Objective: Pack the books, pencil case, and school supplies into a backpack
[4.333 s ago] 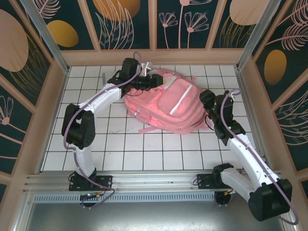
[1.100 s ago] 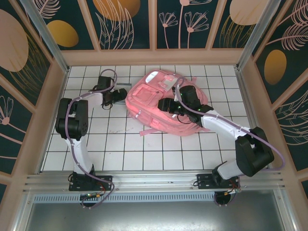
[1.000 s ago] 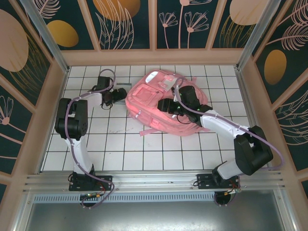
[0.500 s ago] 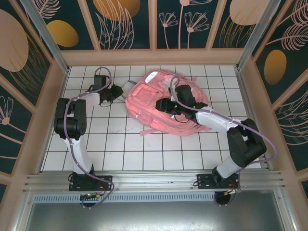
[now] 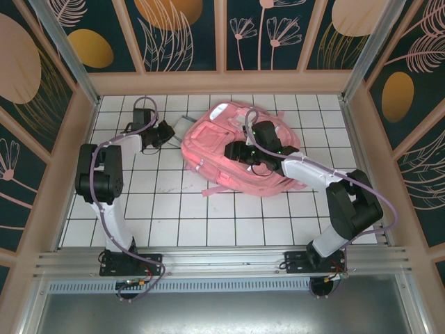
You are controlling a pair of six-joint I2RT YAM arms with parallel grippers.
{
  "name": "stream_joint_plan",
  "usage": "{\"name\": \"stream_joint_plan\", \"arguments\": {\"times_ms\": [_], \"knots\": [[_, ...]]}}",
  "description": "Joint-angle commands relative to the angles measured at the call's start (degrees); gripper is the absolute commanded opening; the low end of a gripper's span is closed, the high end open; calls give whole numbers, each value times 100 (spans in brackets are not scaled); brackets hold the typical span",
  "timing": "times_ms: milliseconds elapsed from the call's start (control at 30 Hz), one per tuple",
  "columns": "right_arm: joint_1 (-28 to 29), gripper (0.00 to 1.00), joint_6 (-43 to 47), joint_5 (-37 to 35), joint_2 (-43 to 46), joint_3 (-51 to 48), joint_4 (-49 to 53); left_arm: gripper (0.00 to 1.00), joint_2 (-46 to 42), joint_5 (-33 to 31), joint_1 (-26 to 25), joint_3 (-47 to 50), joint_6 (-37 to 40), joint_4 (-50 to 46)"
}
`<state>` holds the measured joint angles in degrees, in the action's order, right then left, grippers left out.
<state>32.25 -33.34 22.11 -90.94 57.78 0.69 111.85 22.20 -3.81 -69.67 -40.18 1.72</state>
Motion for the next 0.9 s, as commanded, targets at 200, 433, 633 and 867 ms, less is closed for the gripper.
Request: {"name": "stream_joint_plan", "arguments": {"times_ms": [200, 433, 633, 867], "knots": [[212, 55, 207, -341, 82, 646, 354, 0, -1904, -568, 337, 816, 56, -851], [736, 56, 492, -320, -238, 1401, 684, 0, -3357, -266, 355, 2364, -240, -658], [922, 58, 890, -167, -275, 1466, 395, 0, -4682, -141, 346, 2771, 330, -1214], [875, 58, 1688, 381, -271, 1574, 421, 0, -6052, 387, 301, 2911, 798, -1673]]}}
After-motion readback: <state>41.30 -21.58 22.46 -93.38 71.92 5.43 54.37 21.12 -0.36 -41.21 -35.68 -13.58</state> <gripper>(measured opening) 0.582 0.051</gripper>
